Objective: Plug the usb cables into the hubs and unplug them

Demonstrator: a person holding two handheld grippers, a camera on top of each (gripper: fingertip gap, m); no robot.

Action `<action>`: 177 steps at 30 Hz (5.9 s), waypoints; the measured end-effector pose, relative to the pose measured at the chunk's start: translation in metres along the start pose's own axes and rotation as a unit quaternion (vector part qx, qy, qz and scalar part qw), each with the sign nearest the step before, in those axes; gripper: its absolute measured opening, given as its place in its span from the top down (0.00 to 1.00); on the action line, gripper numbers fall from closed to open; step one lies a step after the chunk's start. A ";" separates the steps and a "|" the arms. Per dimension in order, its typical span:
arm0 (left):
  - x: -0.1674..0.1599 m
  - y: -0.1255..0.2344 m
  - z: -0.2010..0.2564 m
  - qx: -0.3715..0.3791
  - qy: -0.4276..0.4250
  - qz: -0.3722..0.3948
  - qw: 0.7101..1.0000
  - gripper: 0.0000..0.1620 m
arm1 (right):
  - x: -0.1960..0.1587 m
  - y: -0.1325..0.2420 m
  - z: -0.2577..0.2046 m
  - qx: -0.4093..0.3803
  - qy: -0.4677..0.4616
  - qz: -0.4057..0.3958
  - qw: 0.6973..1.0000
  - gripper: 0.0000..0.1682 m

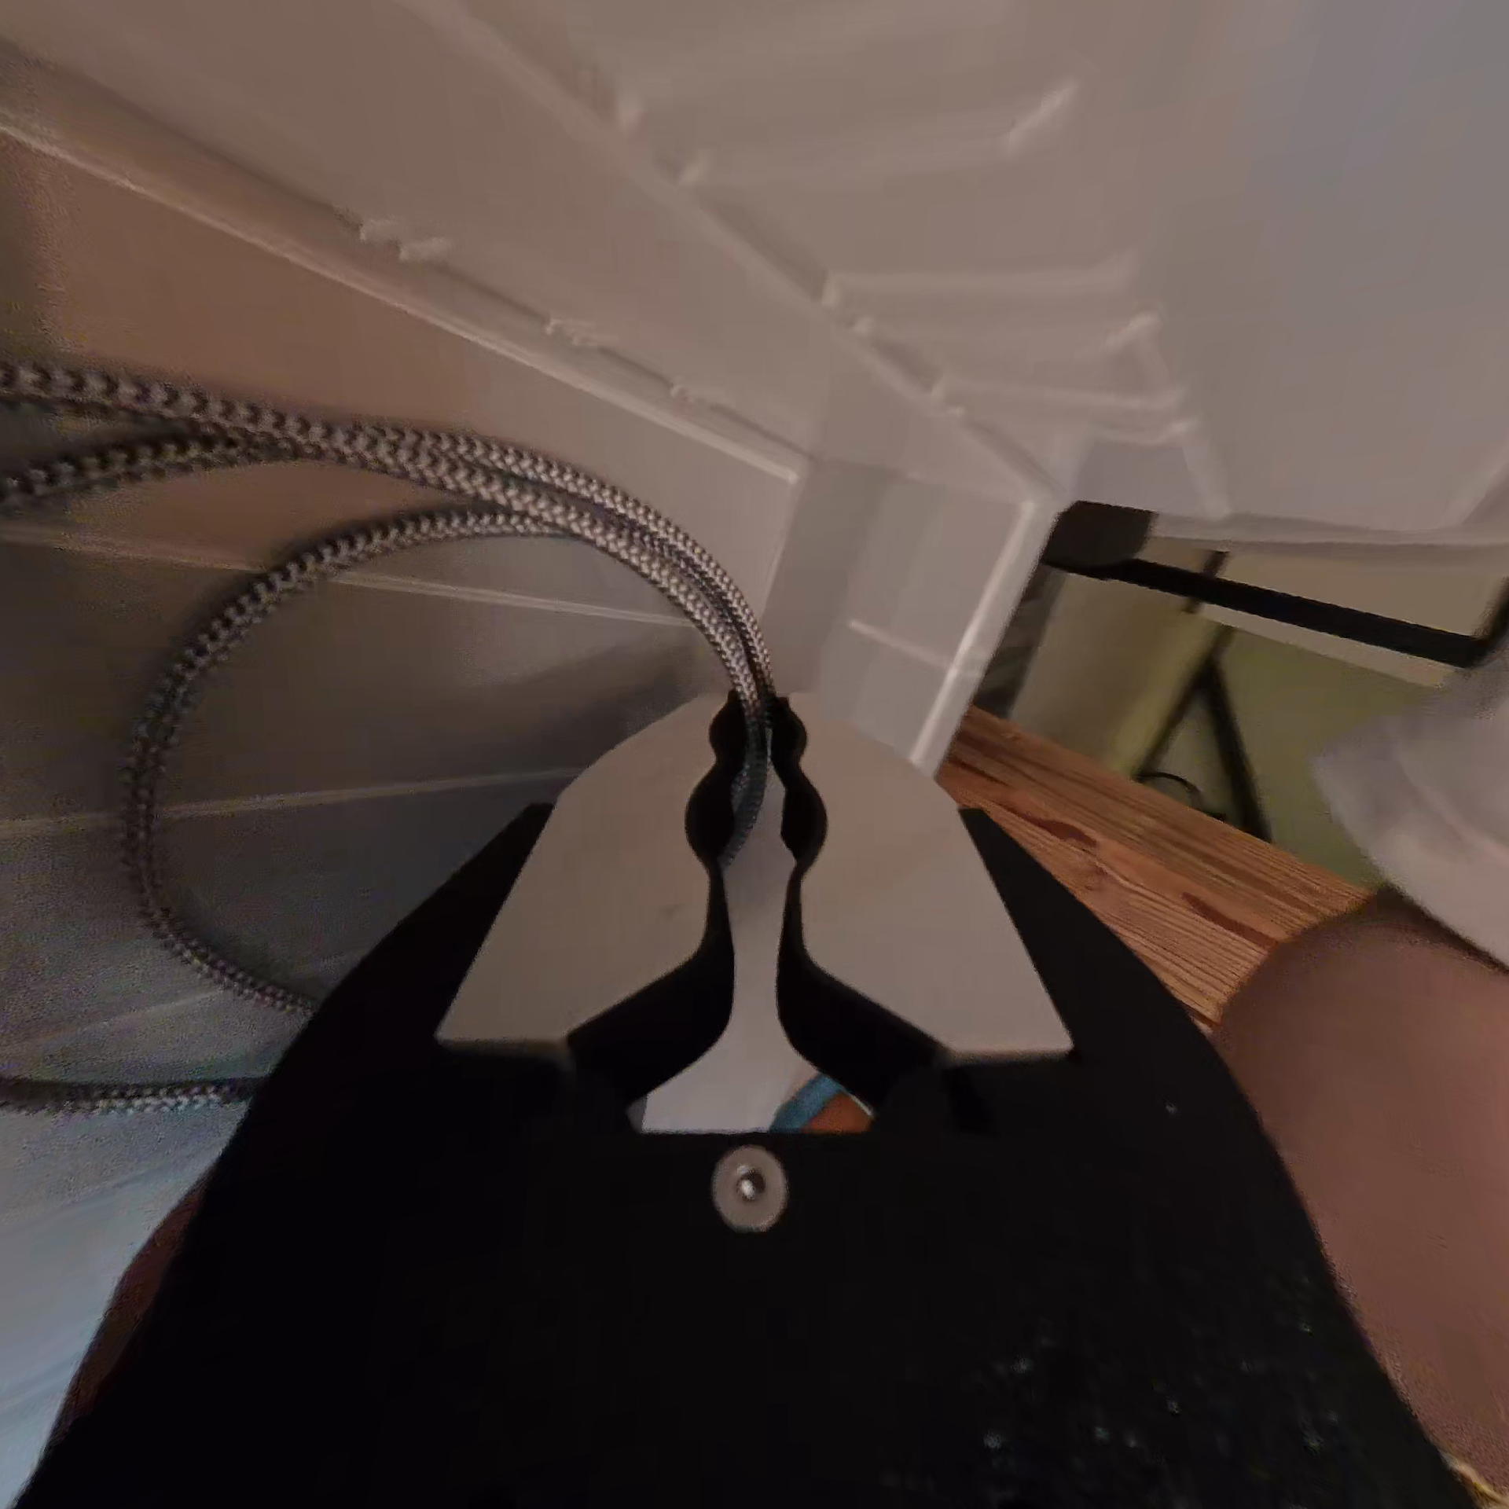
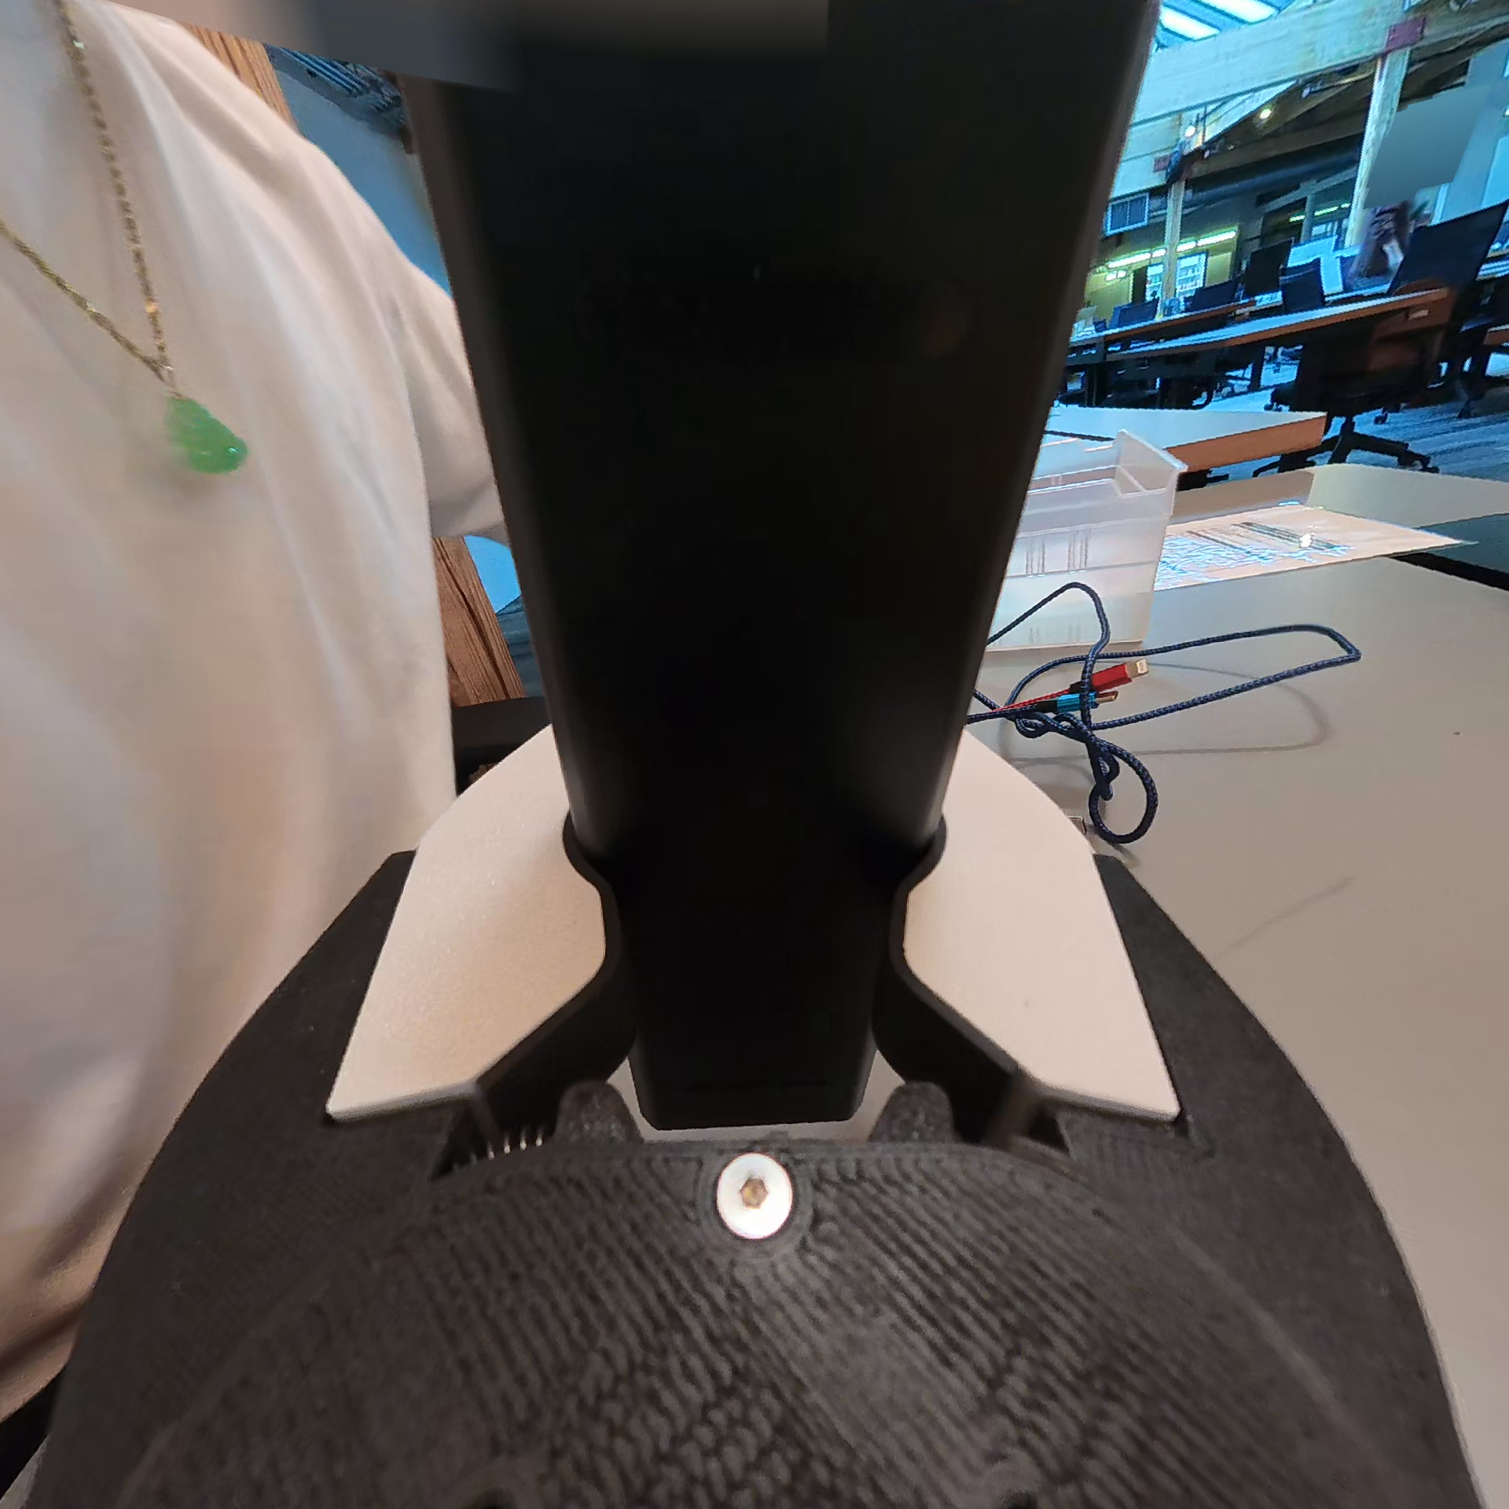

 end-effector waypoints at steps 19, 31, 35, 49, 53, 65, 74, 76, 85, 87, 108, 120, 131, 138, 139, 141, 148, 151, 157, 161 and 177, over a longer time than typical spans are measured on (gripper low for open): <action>-0.019 0.015 0.006 -0.009 0.054 -0.052 0.997 0.96 | -0.002 -0.002 0.004 -0.013 -0.009 -0.010 1.000 0.57; 0.023 0.048 0.005 0.284 -0.012 0.218 0.934 0.92 | -0.003 -0.003 0.005 -0.016 -0.006 -0.015 1.000 0.57; 0.034 0.043 -0.006 0.353 0.049 0.272 0.894 0.87 | -0.003 -0.003 0.004 -0.015 -0.003 -0.015 1.000 0.57; 0.058 0.034 -0.046 0.427 0.101 0.325 0.838 0.95 | -0.002 -0.002 0.003 -0.012 -0.001 -0.012 1.000 0.57; 0.059 0.038 -0.050 0.447 0.130 0.321 0.825 0.98 | -0.003 -0.003 0.003 -0.011 -0.001 -0.015 1.000 0.57; 0.053 0.034 -0.041 0.382 -0.049 0.064 0.921 0.99 | -0.004 -0.003 0.001 -0.007 0.001 -0.017 1.000 0.57; 0.044 0.038 -0.047 0.395 0.054 0.136 0.907 0.99 | -0.003 -0.003 0.002 -0.008 -0.003 -0.015 1.000 0.57; 0.040 0.039 -0.048 0.403 0.102 0.133 0.900 0.99 | -0.003 -0.003 0.002 -0.007 -0.003 -0.016 1.000 0.57; 0.020 0.030 -0.037 0.350 0.058 -0.058 0.933 1.00 | -0.003 -0.003 0.002 -0.004 -0.008 -0.014 1.000 0.57; 0.020 0.030 -0.037 0.351 0.051 -0.063 0.933 1.00 | -0.002 -0.002 0.002 -0.003 -0.009 -0.011 1.000 0.57; -0.011 0.045 -0.017 0.392 0.207 0.190 0.876 0.75 | -0.001 -0.001 -0.001 0.002 0.003 -0.004 1.000 0.57; -0.010 0.024 -0.032 0.386 0.193 0.166 0.887 0.93 | -0.003 -0.002 -0.002 0.004 0.008 -0.012 1.000 0.57; -0.009 0.070 0.001 0.436 0.189 0.211 0.854 0.99 | 0.000 0.000 -0.001 0.002 0.005 0.002 1.000 0.57; -0.021 0.137 0.095 0.500 0.145 0.145 0.841 0.99 | 0.002 0.002 -0.002 0.002 0.007 0.012 1.000 0.57; -0.021 0.154 0.112 0.532 0.141 0.140 0.823 0.99 | 0.002 0.001 -0.002 0.002 0.008 0.010 1.000 0.57; -0.020 0.192 0.147 0.606 0.140 0.147 0.769 0.99 | 0.001 0.000 -0.002 0.002 0.009 0.005 1.000 0.57; 0.005 0.307 0.280 0.829 0.100 0.238 0.497 0.99 | 0.003 0.002 -0.002 0.003 0.008 0.013 1.000 0.57; 0.034 0.320 0.320 0.848 0.039 0.281 0.447 0.99 | 0.003 0.002 -0.002 0.004 0.009 0.015 1.000 0.57; 0.091 0.321 0.377 0.848 -0.062 0.333 0.408 0.99 | 0.003 0.002 -0.003 0.006 0.008 0.016 1.000 0.57; 0.118 0.310 0.393 0.819 -0.119 0.384 0.410 0.99 | 0.005 0.004 -0.003 0.008 0.008 0.023 1.000 0.57; 0.203 0.014 0.175 0.505 -0.135 0.371 0.767 0.98 | 0.006 0.005 -0.003 0.012 0.005 0.030 0.999 0.57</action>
Point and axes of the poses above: each gripper's, where its closed fingertips meet, y back along the fingers, x out of its top, z = x × y across the jaws, the point moved 3 cm from there along y, back along the fingers, and after that the axes turned 9 degrees about z, right-handed, at the moved point
